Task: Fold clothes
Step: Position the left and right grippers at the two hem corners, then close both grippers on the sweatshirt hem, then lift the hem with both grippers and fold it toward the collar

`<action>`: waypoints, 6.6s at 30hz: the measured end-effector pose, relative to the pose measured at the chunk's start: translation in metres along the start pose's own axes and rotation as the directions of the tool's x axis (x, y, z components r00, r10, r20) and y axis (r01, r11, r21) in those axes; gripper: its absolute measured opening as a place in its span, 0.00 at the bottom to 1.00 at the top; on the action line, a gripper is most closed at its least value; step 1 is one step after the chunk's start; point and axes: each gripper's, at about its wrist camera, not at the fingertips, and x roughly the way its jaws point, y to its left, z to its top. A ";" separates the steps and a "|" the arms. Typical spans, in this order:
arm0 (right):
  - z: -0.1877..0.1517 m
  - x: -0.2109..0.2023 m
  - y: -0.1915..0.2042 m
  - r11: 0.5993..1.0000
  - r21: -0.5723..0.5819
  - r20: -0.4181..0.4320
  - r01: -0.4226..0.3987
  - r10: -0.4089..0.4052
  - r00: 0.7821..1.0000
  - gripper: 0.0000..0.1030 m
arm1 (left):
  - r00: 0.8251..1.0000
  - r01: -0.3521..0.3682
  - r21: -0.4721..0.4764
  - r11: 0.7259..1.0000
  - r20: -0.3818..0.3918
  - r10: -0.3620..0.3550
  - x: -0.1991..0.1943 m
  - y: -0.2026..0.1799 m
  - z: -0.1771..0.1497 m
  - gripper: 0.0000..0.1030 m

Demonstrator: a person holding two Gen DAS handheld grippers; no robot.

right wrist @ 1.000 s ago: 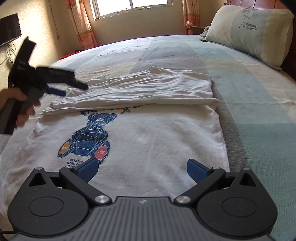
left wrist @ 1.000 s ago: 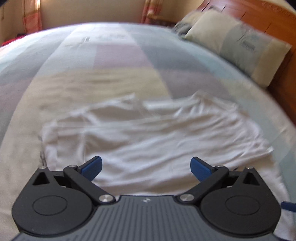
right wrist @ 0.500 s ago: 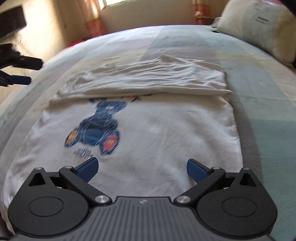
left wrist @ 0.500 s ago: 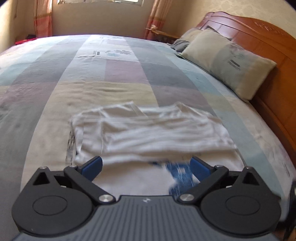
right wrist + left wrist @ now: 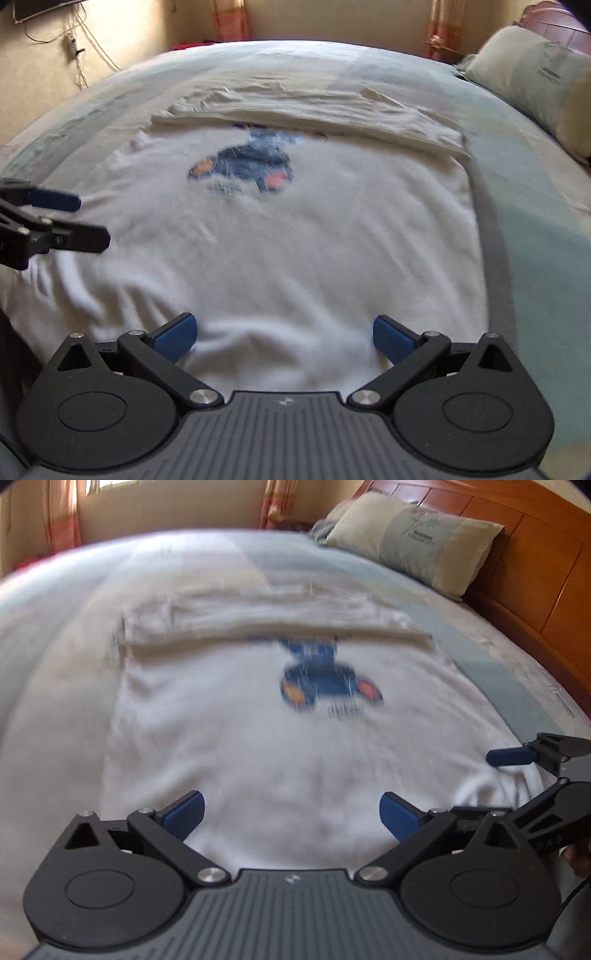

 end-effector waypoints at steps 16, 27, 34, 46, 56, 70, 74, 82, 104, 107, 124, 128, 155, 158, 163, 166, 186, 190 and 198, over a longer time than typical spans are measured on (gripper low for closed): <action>0.001 -0.023 -0.015 0.988 0.153 0.055 -0.027 0.019 0.998 1.00 | 0.997 0.010 -0.045 0.999 0.073 -0.007 -0.003 0.008 -0.015 0.99; 0.068 0.004 -0.060 0.964 0.265 0.180 -0.004 -0.045 0.983 1.00 | 0.981 -0.096 -0.038 0.995 0.167 0.101 -0.037 0.020 0.003 0.99; 0.085 0.067 -0.113 0.907 0.414 0.192 -0.082 0.001 0.981 1.00 | 0.982 -0.103 -0.060 0.993 0.155 0.111 -0.040 0.024 0.008 0.99; 0.118 0.081 -0.123 0.928 0.354 0.177 -0.116 0.056 0.983 1.00 | 0.991 -0.020 -0.025 0.999 0.135 0.023 -0.022 0.017 0.017 0.99; 0.090 0.029 -0.090 0.960 0.234 0.055 -0.156 0.147 0.988 1.00 | 0.995 -0.035 0.154 0.987 0.102 0.020 -0.024 0.000 0.021 0.99; -0.002 -0.048 0.008 0.936 -0.325 -0.063 -0.133 0.119 0.991 1.00 | 1.000 -0.005 0.479 0.878 0.013 -0.002 -0.039 -0.053 -0.033 0.99; -0.019 -0.050 0.035 0.874 -0.466 -0.089 -0.134 0.105 0.991 1.00 | 1.000 -0.008 0.582 0.813 0.029 -0.011 -0.040 -0.066 -0.049 0.99; -0.051 -0.034 0.080 0.693 -0.721 -0.050 -0.003 -0.048 0.998 1.00 | 0.999 0.010 0.664 0.748 0.025 -0.036 -0.038 -0.086 -0.069 0.99; -0.024 -0.044 0.078 0.788 -0.616 0.024 0.002 0.016 1.000 1.00 | 1.000 0.008 0.722 0.692 -0.001 -0.010 -0.029 -0.097 -0.075 0.99; -0.025 -0.045 0.077 0.788 -0.616 0.034 0.012 0.011 0.999 1.00 | 1.000 0.004 0.717 0.697 0.006 -0.013 -0.028 -0.096 -0.073 0.99; -0.029 -0.047 0.079 0.793 -0.609 0.026 -0.020 0.046 0.999 1.00 | 0.999 -0.012 0.640 0.768 0.032 -0.011 -0.026 -0.083 -0.045 0.99; -0.034 -0.040 0.092 0.764 -0.645 0.032 -0.015 0.047 0.998 1.00 | 0.999 -0.008 0.643 0.766 0.031 -0.016 -0.026 -0.083 -0.043 0.99; -0.037 -0.030 0.110 0.678 -0.711 0.208 0.189 -0.054 0.977 1.00 | 0.996 -0.064 0.647 0.760 0.087 0.010 -0.032 -0.077 -0.030 0.99; -0.039 -0.022 0.105 0.662 -0.692 0.274 0.289 -0.130 0.953 1.00 | 0.995 -0.086 0.676 0.732 0.099 0.025 -0.030 -0.080 -0.035 0.99; -0.032 -0.029 0.092 0.713 -0.633 0.278 0.302 -0.154 0.948 1.00 | 0.987 -0.155 0.734 0.662 0.151 0.064 -0.022 -0.092 -0.046 0.99; -0.031 -0.028 0.091 0.716 -0.631 0.277 0.299 -0.152 0.949 1.00 | 0.980 -0.196 0.764 0.615 0.183 0.085 -0.017 -0.099 -0.052 0.99; -0.036 -0.019 0.087 0.685 -0.625 0.263 0.374 -0.266 0.927 1.00 | 0.928 -0.373 0.799 0.472 0.308 0.212 -0.013 -0.082 -0.066 0.99; -0.036 -0.013 0.101 0.644 -0.660 0.287 0.387 -0.260 0.922 1.00 | 0.920 -0.391 0.811 0.435 0.334 0.204 -0.008 -0.088 -0.068 0.99; -0.036 -0.014 0.071 0.648 -0.581 0.312 0.492 -0.381 0.871 1.00 | 0.894 -0.446 0.772 0.452 0.364 0.260 -0.007 -0.073 -0.065 1.00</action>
